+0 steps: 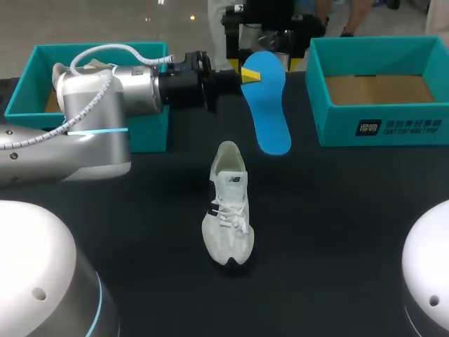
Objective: Take the shoe out of the shoebox, open the shoe tongue, remove and reinsert the insole, then place the shoe into the shoebox
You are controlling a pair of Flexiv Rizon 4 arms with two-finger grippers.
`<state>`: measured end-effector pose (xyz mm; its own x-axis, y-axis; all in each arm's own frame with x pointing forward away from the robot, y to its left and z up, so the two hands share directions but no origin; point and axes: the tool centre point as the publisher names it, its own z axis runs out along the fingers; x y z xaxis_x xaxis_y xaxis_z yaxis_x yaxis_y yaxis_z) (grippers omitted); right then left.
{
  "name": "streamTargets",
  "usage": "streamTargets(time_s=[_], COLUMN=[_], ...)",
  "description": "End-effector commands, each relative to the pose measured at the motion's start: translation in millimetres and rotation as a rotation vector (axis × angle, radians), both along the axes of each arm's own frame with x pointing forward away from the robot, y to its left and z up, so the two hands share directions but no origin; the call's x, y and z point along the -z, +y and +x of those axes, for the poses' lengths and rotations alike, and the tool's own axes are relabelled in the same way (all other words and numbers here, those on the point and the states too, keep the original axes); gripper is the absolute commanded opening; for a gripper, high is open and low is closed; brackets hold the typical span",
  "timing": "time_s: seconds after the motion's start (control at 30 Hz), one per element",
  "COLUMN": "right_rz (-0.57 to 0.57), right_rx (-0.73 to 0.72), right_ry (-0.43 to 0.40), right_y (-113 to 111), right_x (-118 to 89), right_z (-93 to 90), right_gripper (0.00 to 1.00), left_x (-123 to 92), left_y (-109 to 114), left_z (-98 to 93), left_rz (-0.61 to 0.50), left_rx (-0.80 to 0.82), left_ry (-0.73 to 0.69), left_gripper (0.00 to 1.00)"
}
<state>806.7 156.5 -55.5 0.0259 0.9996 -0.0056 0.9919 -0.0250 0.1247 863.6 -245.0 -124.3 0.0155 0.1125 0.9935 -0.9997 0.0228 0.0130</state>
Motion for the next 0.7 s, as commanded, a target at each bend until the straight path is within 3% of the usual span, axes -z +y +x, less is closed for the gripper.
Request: streamTargets(time_s=[0.03, 0.1, 0.3, 0.5, 0.57, 0.7], right_rz=[-0.001, -0.001, 0.253, 0.392, 0.494, 0.531], right_rx=[0.001, 0.001, 0.001, -0.004, -0.013, -0.014], right_ry=[0.001, 0.001, -0.073, -0.093, -0.112, -0.115], right_y=[0, 0, -15, -29, -34, -42], right_x=[0, 0, -2, -3, -4, -4], right_z=[0.7, 0.7, 0.2, -1.9, -2.3, -2.9], right_gripper=[1.0, 1.0, 1.0, 1.0, 1.0, 1.0], left_x=[0, 0, 0, 0, 0, 0], left_y=[0, 0, 0, 1, 1, 2], left_z=[-1.5, -1.6, -1.9, -1.9, -1.1, -0.7], left_rz=[0.002, 0.002, 0.001, 0.0, -0.001, -0.001], left_rx=[-0.005, -0.005, -0.007, -0.01, -0.011, -0.014], left_ry=[0.001, 0.001, 0.002, 0.003, 0.005, 0.007], left_gripper=[0.0, 0.0, 0.0, 0.0, 0.0, 0.0])
